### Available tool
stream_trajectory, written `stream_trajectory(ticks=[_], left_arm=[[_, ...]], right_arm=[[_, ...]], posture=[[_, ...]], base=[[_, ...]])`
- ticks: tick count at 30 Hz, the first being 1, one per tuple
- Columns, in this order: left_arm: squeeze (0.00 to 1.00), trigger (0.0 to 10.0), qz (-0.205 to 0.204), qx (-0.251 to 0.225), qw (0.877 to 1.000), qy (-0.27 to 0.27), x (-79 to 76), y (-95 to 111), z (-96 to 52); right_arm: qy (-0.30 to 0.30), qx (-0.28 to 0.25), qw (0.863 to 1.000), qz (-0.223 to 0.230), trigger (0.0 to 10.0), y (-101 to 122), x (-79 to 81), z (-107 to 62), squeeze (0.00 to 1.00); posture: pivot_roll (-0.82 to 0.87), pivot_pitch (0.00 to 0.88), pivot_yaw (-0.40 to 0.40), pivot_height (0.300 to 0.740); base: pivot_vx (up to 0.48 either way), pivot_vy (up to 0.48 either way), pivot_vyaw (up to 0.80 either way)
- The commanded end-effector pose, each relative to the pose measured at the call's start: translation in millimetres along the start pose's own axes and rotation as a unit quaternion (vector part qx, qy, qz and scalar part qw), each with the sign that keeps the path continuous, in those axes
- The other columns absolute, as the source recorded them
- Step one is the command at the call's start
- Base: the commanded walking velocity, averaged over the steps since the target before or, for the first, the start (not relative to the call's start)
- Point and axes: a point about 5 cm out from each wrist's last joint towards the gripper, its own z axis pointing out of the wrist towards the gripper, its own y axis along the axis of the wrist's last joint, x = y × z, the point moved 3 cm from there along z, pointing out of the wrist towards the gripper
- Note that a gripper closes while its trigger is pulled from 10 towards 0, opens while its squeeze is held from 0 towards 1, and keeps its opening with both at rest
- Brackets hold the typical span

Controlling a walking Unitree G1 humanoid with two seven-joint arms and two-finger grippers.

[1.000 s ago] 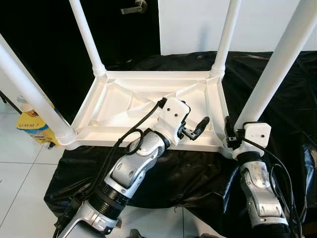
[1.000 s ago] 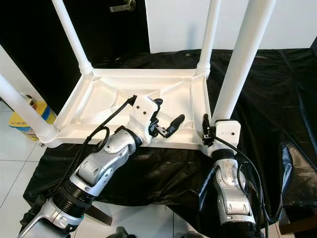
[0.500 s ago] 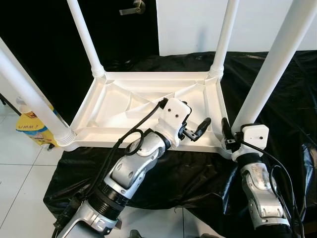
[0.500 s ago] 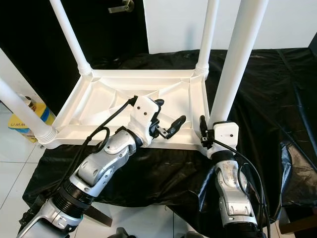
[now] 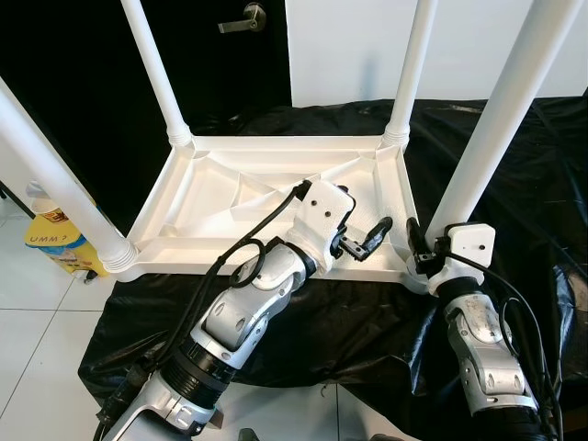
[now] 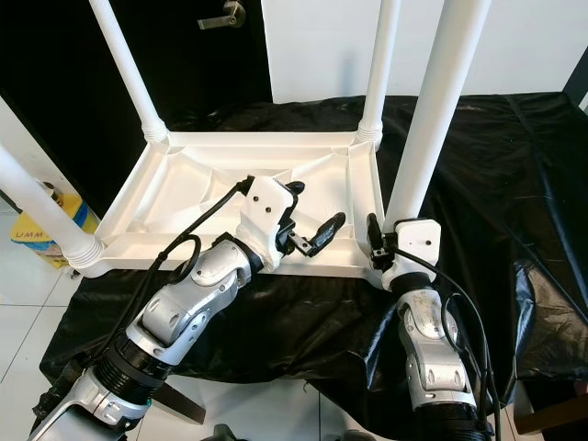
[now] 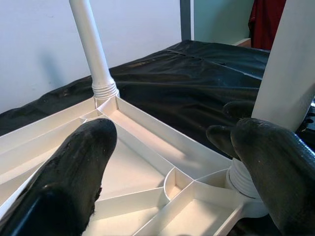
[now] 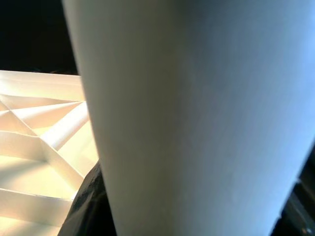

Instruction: Building children table

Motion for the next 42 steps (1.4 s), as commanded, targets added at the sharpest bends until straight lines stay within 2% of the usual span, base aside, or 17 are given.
stream_trajectory(ticks=[1,12,17,21,24,25,26,27,28,29,30,31,32,37,42], left_arm=[[0.0,10.0,0.006,0.002,0.995,-0.099,-16.3,1.4,-1.0],[0.0,10.0,0.007,0.0,0.995,-0.097,-15.2,3.0,-0.6],[0.0,10.0,0.007,0.0,0.995,-0.097,-15.2,3.2,-0.7],[0.0,10.0,0.007,0.0,0.995,-0.097,-14.7,3.5,-0.6],[0.0,10.0,0.008,0.0,0.995,-0.096,-14.1,3.7,-0.5],[0.0,10.0,0.008,-0.001,0.995,-0.095,-13.8,3.8,-0.3],[0.0,10.0,0.008,-0.001,0.995,-0.095,-13.8,3.8,-0.3],[0.0,10.0,0.009,-0.001,0.996,-0.094,-13.4,4.0,-0.1],[0.0,10.0,0.009,-0.001,0.996,-0.094,-13.4,4.0,-0.1],[0.0,10.0,0.009,-0.002,0.996,-0.092,-12.9,4.2,0.2],[0.0,10.0,0.009,-0.002,0.996,-0.092,-12.9,4.2,0.2],[0.0,10.0,0.01,-0.002,0.996,-0.091,-12.6,4.5,0.5],[0.0,10.0,0.01,-0.003,0.996,-0.09,-12.3,4.8,0.8],[0.0,10.0,0.011,-0.005,0.996,-0.088,-12.3,5.1,1.6],[0.0,10.0,0.012,-0.008,0.996,-0.085,-11.8,6.8,3.0]], right_arm=[[-0.002,0.078,0.996,0.051,10.0,-33.8,5.2,-9.0,0.0],[-0.02,0.097,0.992,0.084,10.0,-37.4,0.1,-6.4,0.0],[-0.019,0.097,0.992,0.084,10.0,-37.0,0.1,-6.3,0.0],[-0.014,0.076,0.996,0.054,10.0,-31.1,3.6,-6.8,0.0],[-0.041,0.066,0.996,0.052,10.0,-28.5,4.5,-7.7,0.0],[-0.077,0.066,0.994,0.048,10.0,-28.1,3.0,-8.4,0.0],[-0.077,0.066,0.994,0.048,10.0,-28.1,3.0,-8.4,0.0],[-0.125,0.064,0.989,0.039,10.0,-27.0,-0.8,-9.2,0.0],[-0.125,0.064,0.989,0.039,10.0,-27.0,-0.8,-9.2,0.0],[-0.177,0.069,0.981,0.038,10.0,-27.6,-4.1,-10.7,0.0],[-0.177,0.069,0.981,0.038,10.0,-27.6,-4.1,-10.7,0.0],[-0.216,0.074,0.973,0.041,10.0,-28.5,-5.5,-12.4,0.0],[-0.228,0.079,0.969,0.049,10.0,-29.4,-2.1,-12.0,0.0],[-0.21,0.073,0.974,0.053,10.0,-26.4,4.0,-7.8,0.0],[-0.173,0.019,0.982,0.066,10.0,-10.9,6.3,-4.5,0.0]], posture=[[-0.08,0.054,0.062,0.74],[-0.08,0.057,0.061,0.74],[-0.08,0.057,0.06,0.74],[-0.07,0.06,0.057,0.74],[-0.07,0.06,0.054,0.74],[-0.07,0.058,0.052,0.74],[-0.07,0.058,0.052,0.74],[-0.07,0.056,0.049,0.74],[-0.07,0.056,0.049,0.74],[-0.07,0.053,0.045,0.74],[-0.07,0.053,0.045,0.74],[-0.07,0.051,0.042,0.74],[-0.06,0.048,0.04,0.74],[-0.06,0.042,0.035,0.74],[-0.06,0.035,0.028,0.74]], base=[[0.0,0.0,0.0],[0.0,0.0,0.0],[0.0,0.0,0.0],[0.0,0.0,0.0],[0.0,0.0,0.0],[0.0,0.0,0.0],[0.0,0.0,0.0],[0.0,0.0,0.0],[0.0,0.0,0.0],[0.0,0.0,0.0],[0.0,0.0,0.0],[0.0,0.0,0.0],[0.0,0.0,0.0],[0.0,0.0,0.0],[0.0,0.0,0.0]])
